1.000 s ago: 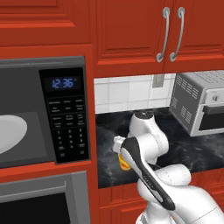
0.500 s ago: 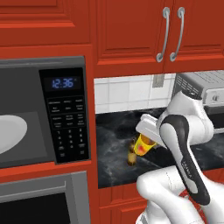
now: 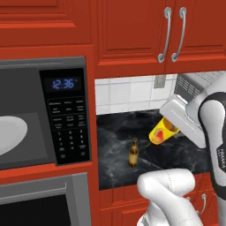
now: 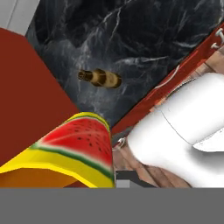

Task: Place the microwavable item in the microwave. Then, close the microwave door and press the start button.

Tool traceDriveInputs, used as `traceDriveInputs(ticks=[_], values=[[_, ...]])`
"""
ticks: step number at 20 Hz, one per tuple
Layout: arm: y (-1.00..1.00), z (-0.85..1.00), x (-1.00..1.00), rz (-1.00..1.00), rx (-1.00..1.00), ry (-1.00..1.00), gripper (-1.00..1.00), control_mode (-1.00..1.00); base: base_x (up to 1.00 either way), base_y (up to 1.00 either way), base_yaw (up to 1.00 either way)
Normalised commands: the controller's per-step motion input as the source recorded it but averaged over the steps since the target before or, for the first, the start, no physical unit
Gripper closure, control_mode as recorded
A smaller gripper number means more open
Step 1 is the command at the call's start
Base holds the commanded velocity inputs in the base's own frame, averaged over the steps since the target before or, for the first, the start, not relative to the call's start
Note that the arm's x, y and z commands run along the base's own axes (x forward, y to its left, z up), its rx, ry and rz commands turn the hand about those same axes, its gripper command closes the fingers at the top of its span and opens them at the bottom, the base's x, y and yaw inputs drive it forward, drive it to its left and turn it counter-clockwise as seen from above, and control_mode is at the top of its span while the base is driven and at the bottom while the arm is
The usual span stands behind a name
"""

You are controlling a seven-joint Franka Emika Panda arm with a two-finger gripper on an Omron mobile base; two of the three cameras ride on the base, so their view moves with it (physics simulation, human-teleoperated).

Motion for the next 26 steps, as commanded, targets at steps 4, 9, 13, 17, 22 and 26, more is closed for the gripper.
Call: traceDriveInputs(ticks=[4,9,13,17,22,26], values=[[0.07,-0.23,-0.17,-0.04,-0.04,0.08,1.00,-1.00,0.00,0.00,0.00],[0.09,-0.19,-0.43,-0.02,-0.03,0.05,1.00,-1.00,0.00,0.00,0.00],[0.00,0.00,0.00,0.00,0.00,0.00,1.00,1.00,-0.99,0.03,-0.05],[0.00,0.00,0.00,0.00,0.00,0.00,1.00,1.00,-0.97,0.18,-0.02],[0.00,0.00,0.00,0.00,0.00,0.00,1.00,1.00,-0.27,0.84,-0.01],[0.00,0.00,0.00,0.00,0.00,0.00,1.00,1.00,0.00,1.00,-0.01]])
